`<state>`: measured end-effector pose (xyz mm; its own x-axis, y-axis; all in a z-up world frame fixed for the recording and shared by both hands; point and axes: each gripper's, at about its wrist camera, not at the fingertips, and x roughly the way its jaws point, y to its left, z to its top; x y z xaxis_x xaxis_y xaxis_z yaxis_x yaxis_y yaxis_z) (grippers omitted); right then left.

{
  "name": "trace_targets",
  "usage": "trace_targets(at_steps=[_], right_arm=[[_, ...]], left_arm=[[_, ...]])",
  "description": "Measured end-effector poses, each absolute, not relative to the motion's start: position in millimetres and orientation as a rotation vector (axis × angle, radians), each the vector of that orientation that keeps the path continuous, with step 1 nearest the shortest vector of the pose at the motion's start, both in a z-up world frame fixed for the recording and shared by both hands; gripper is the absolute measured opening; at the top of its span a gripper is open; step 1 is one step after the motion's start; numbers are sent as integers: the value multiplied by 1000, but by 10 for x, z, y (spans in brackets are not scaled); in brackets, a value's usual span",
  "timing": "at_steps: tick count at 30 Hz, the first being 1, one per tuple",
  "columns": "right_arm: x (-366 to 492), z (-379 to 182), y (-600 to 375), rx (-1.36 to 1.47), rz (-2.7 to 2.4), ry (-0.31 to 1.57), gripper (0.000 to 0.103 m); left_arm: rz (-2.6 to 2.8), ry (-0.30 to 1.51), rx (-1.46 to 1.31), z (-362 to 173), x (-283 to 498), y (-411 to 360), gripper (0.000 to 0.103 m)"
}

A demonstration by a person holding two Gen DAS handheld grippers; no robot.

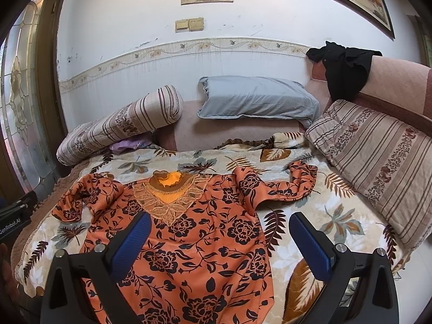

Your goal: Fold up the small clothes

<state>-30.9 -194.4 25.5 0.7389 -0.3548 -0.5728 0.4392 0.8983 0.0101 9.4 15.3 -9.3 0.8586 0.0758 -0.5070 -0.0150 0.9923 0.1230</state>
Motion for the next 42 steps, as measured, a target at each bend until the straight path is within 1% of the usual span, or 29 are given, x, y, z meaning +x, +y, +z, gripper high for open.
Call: trace_targets(at_steps=[16, 31, 37, 40, 42], right_arm=[[-187, 142, -1956, 152, -431, 617, 103], [161, -5, -2186, 177, -444, 621, 103], [391, -185, -2540, 221, -472, 637, 103], [553, -342, -2987, 288, -463, 641, 103], [651, -479, -3412, 379, -420, 648, 103]], left_arm=[[63, 560, 128, -205, 220, 156, 103], [66, 585, 164, -361, 517, 2, 103], [43, 615, 193, -535, 788, -197, 103], [15, 652, 210, -729, 1025, -345, 103], [-31, 715, 205, -937, 1265, -443, 103]])
